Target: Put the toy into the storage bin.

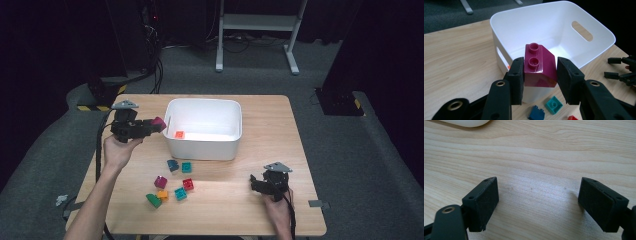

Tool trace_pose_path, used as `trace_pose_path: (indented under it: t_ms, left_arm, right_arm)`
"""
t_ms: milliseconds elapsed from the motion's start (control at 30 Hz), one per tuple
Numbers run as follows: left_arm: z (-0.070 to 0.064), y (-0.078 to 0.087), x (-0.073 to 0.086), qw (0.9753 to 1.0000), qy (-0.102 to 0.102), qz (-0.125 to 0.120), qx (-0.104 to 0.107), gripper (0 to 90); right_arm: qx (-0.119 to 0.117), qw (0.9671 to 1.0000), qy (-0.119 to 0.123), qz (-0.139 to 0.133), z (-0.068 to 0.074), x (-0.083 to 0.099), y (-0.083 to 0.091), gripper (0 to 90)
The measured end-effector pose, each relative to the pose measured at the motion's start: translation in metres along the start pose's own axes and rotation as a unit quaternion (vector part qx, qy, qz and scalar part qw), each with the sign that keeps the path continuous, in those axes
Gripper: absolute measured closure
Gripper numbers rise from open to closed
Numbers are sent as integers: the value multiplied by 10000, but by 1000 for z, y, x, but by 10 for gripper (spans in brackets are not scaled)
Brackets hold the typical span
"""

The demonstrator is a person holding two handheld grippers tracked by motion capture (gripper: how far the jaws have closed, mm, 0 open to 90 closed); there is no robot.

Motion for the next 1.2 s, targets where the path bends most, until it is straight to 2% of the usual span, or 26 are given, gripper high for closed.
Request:
trace_pose_path:
  t_ms: [567, 833, 967, 1200]
  left_arm:
    - [-7, -37, -39, 9999, -57, 66, 79, 584]
    - [-7, -56, -47, 9999, -32, 80, 52, 584]
    - [-3, -70, -47, 9998, -6, 154, -89, 584]
    - [0, -80, -47, 9996, 1, 196, -190, 583]
  right_arm:
    - [1, 10000, 1, 1, 0, 0, 0, 166]
    - [1, 10000, 2, 1, 0, 0, 0, 166]
    - [1, 10000, 4, 0, 0, 0, 0, 166]
    - [1, 10000, 4, 0, 0, 0, 0, 166]
Point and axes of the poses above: each handheld gripper's, and its own axes: y roughly backward along the jaws, x roughly out of its underside, z roughly to its left, the point moved 7 cm from there along -y, roughly forward along the jaws, and after that the axes turned 9 degrees about x, right-handed, at the moved point
